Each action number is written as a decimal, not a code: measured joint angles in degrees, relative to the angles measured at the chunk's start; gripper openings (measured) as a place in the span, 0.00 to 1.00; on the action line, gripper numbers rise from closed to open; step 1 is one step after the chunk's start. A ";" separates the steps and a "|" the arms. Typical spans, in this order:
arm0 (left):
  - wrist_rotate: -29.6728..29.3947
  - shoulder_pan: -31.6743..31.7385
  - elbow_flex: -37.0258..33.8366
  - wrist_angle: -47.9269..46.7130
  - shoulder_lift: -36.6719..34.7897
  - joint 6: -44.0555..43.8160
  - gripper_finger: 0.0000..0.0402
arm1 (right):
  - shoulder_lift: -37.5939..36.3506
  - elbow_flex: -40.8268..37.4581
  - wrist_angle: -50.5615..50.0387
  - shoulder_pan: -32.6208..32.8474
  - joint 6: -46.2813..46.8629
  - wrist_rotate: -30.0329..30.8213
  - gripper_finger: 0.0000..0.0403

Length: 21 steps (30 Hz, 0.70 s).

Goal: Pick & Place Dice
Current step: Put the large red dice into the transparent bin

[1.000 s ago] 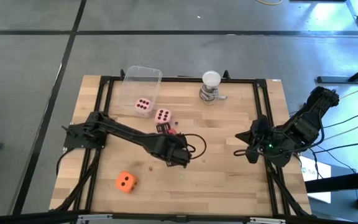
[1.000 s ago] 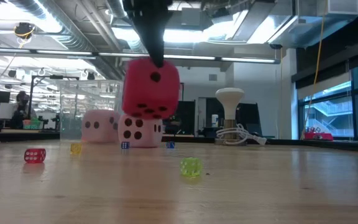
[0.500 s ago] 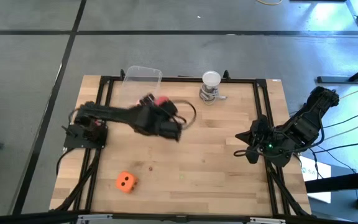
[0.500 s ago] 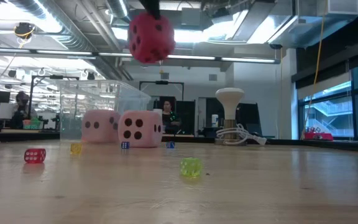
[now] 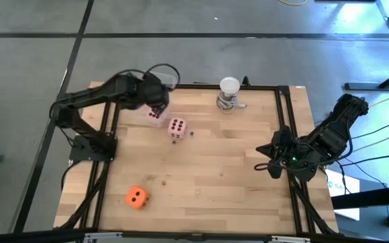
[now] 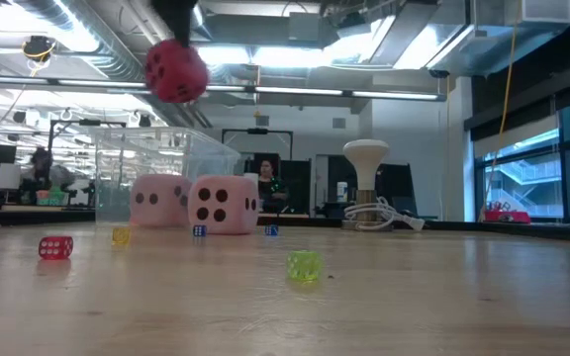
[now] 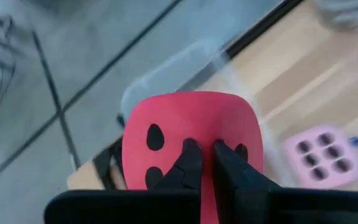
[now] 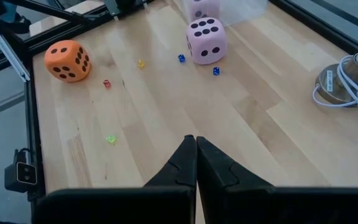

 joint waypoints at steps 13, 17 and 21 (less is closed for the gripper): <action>9.80 11.23 -17.58 12.52 -3.09 7.06 0.00 | 0.00 0.00 0.02 0.00 0.68 -0.01 0.00; 11.03 12.14 -20.32 13.91 -3.13 7.96 0.00 | 0.00 0.00 0.01 0.50 0.77 0.04 0.00; 12.21 12.29 -21.77 16.12 -3.07 8.24 0.00 | 0.00 0.00 0.00 0.93 1.08 0.06 0.00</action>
